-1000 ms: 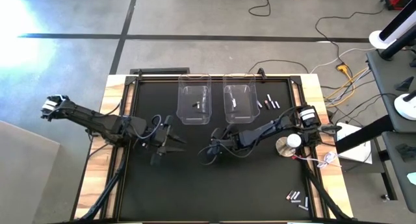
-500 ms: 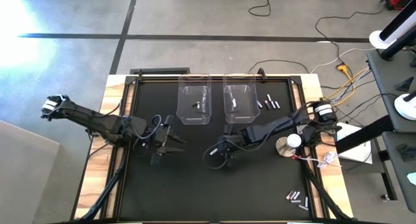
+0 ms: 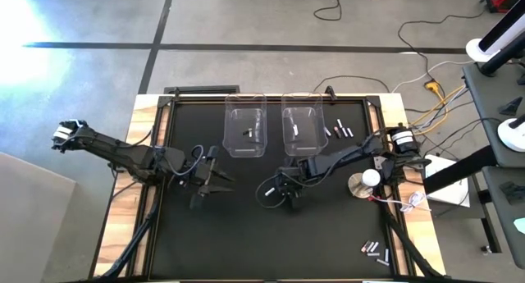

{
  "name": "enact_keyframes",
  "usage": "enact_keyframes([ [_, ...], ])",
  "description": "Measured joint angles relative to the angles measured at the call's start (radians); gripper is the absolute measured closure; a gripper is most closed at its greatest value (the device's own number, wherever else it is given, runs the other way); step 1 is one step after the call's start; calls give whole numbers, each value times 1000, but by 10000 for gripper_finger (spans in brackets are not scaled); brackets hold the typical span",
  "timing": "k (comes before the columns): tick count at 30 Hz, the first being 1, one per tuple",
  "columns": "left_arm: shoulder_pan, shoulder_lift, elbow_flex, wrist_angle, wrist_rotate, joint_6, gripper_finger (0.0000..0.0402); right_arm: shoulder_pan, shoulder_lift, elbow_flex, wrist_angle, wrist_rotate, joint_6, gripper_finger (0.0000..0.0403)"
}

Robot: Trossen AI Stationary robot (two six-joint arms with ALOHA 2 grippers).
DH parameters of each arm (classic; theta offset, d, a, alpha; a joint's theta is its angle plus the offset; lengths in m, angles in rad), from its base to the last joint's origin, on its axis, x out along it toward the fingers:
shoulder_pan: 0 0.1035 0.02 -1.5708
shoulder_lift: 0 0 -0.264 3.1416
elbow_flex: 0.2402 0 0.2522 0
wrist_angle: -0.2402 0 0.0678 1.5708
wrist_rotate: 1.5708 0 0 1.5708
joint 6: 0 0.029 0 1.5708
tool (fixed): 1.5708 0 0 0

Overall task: Sort batteries
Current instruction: Put the black battery into the left transparent bin

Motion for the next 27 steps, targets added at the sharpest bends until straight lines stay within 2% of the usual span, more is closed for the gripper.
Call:
enact_keyframes([
  [11,0,9,0,6,0,14,283,0,5,0,4,-6,2,328],
  [16,0,72,-1,101,0,54,283,0,5,-4,9,1,7,376],
  [22,4,187,0,162,-4,102,283,3,-4,4,-2,2,51,379],
  [27,5,230,26,167,-52,142,283,16,-44,24,-4,7,72,380],
])
